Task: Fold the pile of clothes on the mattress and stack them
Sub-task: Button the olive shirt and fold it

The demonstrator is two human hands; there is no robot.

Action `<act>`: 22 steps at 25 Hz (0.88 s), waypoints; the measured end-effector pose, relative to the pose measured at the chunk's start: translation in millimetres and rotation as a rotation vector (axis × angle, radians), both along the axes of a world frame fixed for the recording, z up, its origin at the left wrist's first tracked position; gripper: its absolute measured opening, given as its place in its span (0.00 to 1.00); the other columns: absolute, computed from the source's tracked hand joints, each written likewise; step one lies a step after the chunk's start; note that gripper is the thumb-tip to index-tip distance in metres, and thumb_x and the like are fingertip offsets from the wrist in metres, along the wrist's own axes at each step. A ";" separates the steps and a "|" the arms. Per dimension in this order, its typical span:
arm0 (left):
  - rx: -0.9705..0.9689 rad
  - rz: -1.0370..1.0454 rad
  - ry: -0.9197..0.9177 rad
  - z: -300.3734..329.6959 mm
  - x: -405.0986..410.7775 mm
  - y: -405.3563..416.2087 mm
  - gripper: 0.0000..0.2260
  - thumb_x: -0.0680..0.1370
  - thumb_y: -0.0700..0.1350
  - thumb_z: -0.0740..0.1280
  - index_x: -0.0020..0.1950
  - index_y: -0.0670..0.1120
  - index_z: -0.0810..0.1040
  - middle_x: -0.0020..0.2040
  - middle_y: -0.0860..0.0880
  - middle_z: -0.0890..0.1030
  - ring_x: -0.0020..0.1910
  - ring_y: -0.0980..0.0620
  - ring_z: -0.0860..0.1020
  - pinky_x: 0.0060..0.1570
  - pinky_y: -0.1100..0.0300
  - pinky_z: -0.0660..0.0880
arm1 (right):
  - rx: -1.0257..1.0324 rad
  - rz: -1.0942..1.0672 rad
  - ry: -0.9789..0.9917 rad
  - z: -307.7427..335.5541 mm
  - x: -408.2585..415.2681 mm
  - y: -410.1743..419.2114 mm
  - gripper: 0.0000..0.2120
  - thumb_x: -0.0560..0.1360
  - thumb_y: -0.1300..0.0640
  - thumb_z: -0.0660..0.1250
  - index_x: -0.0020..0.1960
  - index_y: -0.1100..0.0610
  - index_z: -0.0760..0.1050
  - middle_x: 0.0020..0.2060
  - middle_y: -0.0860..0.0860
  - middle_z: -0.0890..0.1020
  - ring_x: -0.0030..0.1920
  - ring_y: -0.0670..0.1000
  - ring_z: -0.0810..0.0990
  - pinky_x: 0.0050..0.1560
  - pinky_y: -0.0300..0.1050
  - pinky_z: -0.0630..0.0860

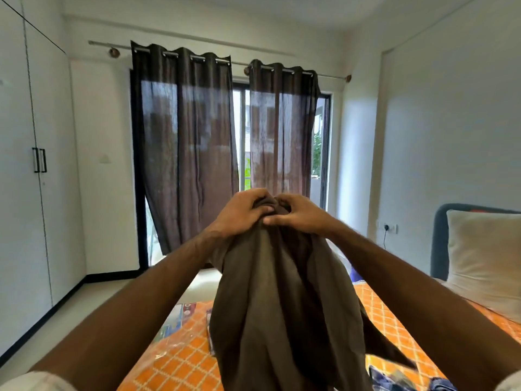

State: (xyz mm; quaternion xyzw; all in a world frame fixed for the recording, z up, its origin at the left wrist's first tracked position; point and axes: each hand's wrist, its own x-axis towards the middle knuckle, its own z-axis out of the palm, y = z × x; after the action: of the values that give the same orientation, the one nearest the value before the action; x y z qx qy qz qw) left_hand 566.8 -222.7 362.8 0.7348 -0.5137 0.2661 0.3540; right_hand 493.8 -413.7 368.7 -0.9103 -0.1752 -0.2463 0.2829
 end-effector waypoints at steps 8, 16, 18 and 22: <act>-0.120 0.150 0.227 -40.4 14.0 39.5 0.34 0.68 0.53 0.80 0.68 0.54 0.66 0.62 0.54 0.73 0.60 0.53 0.75 0.63 0.53 0.74 | 0.463 -0.028 -0.134 21.9 12.4 1.0 0.06 0.74 0.53 0.75 0.49 0.54 0.85 0.45 0.50 0.87 0.47 0.47 0.83 0.52 0.45 0.78; -0.182 0.043 0.785 -111.3 36.5 61.6 0.04 0.83 0.44 0.65 0.52 0.44 0.76 0.50 0.45 0.82 0.51 0.46 0.81 0.55 0.44 0.80 | 0.759 0.003 -0.063 34.9 -0.2 -25.7 0.03 0.78 0.58 0.72 0.51 0.54 0.82 0.44 0.51 0.86 0.44 0.49 0.84 0.45 0.38 0.80; -0.360 0.113 0.665 -93.6 41.7 69.7 0.06 0.83 0.43 0.64 0.46 0.47 0.74 0.42 0.47 0.79 0.43 0.50 0.77 0.47 0.47 0.77 | 0.715 -0.030 -0.067 34.9 -2.0 -40.0 0.05 0.77 0.58 0.73 0.52 0.55 0.82 0.45 0.51 0.85 0.45 0.50 0.84 0.47 0.37 0.81; -0.406 0.382 0.228 -28.7 37.7 99.3 0.04 0.83 0.43 0.64 0.50 0.43 0.74 0.44 0.46 0.79 0.43 0.50 0.76 0.43 0.58 0.68 | 0.493 -0.124 -0.131 29.2 -8.5 -77.6 0.06 0.71 0.56 0.80 0.43 0.52 0.82 0.37 0.43 0.85 0.39 0.42 0.82 0.42 0.34 0.78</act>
State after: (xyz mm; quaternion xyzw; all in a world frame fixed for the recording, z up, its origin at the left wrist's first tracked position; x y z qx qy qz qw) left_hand 604.5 -123.4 334.1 0.7577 -0.2592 0.3408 0.4925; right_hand 485.3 -491.3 397.9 -0.8050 -0.0714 -0.3567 0.4686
